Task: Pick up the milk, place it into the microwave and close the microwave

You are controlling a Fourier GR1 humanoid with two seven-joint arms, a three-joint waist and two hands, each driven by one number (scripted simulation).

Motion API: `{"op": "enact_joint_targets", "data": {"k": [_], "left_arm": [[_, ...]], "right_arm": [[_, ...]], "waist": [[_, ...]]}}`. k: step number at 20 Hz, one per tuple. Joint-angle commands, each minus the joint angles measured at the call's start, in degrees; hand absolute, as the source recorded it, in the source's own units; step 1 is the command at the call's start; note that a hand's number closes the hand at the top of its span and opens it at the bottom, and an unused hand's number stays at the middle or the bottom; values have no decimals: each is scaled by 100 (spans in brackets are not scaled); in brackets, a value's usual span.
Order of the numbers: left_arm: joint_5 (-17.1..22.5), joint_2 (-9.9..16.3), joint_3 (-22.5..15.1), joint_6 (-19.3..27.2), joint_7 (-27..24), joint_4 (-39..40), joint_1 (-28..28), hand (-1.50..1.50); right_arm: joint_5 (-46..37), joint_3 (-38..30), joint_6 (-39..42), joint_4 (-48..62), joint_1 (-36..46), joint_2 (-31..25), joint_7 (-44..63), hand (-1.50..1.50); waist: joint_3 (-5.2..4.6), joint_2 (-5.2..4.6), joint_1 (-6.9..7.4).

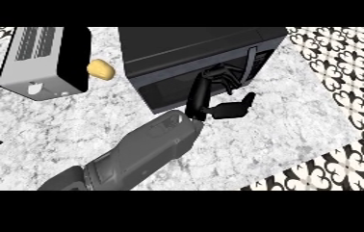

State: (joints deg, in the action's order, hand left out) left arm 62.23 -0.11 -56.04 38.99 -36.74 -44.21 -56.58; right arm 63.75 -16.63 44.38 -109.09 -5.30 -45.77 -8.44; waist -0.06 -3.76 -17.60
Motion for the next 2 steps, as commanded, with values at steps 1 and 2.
{"op": "enact_joint_targets", "data": {"k": [1,2], "left_arm": [[315,10,400,326,37,922,393,-150],[309,10,311,272,-10,879,370,-150]], "right_arm": [[110,-92,-27,-75,-208,-82,67,-150],[115,-107,-62,-108,-134,-102,60,-150]], "waist": [[-10,-28,136],[-13,-48,182]]}}
